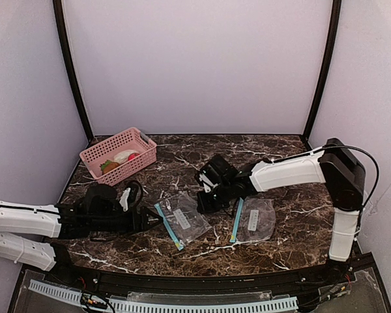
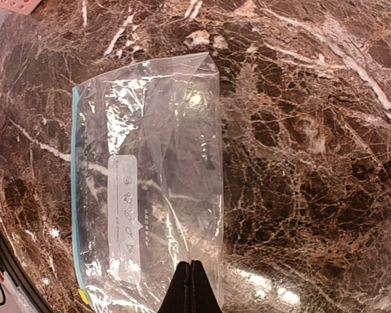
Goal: Place the food in the zip-top bag and seal the zipper
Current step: Pick up the center of the board, then pass from the right arm to the left
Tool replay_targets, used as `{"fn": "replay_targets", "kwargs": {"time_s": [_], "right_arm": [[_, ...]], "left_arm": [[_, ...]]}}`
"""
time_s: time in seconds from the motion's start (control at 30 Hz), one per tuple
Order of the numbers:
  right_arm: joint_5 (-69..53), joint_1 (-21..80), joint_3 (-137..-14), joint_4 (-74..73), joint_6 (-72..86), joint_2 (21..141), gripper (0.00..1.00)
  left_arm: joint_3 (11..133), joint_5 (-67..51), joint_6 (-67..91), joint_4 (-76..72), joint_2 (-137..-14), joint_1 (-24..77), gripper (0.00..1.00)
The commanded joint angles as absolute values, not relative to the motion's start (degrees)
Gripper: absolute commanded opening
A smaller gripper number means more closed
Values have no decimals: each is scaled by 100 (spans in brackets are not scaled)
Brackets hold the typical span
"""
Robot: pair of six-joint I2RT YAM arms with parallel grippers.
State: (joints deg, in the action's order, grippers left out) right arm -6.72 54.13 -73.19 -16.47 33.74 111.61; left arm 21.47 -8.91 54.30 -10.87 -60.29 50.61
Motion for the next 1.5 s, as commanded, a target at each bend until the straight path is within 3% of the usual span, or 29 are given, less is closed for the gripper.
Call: {"fn": "replay_targets", "kwargs": {"time_s": [0.0,0.3,0.6,1.13,1.2,1.47], "right_arm": [[-1034,5358,-7110,-1346,3509,10541,0],[-2073,5344,-6455,-483,3652,9292,0],[-2825,5342,-6301,313,3759,8401,0],[-3733,5344,-6392,935,3981,7970,0],[-3767,5344,-6365,966,3986,7926,0],[-3858,5344,-6243,1089,4058,7810,0]], "left_arm": [[2051,-908,5428,-1118,-5841,4980,75],[2109,-1029,5429,-1370,-5275,4907,76],[2290,-1235,5449,-1715,-4976,4891,86],[2794,-2150,5284,-2720,-5386,4893,90],[2824,-2199,5320,-2842,-5491,4889,87],[2817,-2337,5528,-3528,-5809,4895,58]]}}
